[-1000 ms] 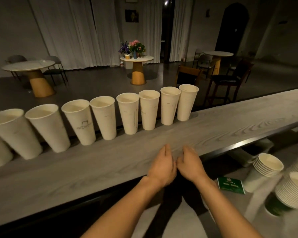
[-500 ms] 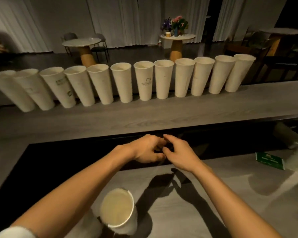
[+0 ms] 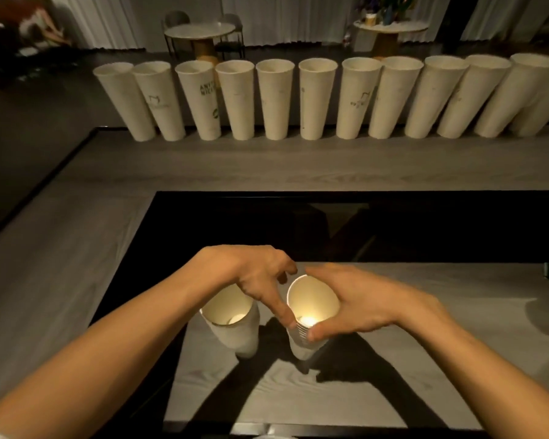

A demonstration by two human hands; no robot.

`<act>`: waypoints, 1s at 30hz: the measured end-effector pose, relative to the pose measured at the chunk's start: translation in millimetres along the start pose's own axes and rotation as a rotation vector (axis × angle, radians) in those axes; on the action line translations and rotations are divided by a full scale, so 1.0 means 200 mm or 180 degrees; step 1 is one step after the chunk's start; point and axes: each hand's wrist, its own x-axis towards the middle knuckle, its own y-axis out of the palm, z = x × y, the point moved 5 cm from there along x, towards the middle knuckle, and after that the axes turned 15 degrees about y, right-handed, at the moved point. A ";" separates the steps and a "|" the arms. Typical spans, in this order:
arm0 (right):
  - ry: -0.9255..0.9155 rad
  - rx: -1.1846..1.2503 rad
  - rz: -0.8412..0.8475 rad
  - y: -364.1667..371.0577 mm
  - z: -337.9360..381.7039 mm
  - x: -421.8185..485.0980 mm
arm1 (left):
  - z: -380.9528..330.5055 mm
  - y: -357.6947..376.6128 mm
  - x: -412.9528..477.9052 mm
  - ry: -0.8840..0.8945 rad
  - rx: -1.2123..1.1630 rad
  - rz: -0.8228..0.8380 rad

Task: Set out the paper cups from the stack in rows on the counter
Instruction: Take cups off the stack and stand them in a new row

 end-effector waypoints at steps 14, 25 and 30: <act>0.0339 0.0018 -0.0872 0.02 0.02 0.03 | 0.07 0.02 0.11 0.0804 -0.0525 -0.0479; 0.0937 0.0835 -0.2355 -0.51 0.36 0.00 | 0.12 -0.27 -0.08 0.1752 -0.1729 -0.3494; 0.0633 0.0677 -0.2676 -0.56 0.56 0.14 | 0.27 -0.36 -0.24 0.1487 -0.1368 -0.4318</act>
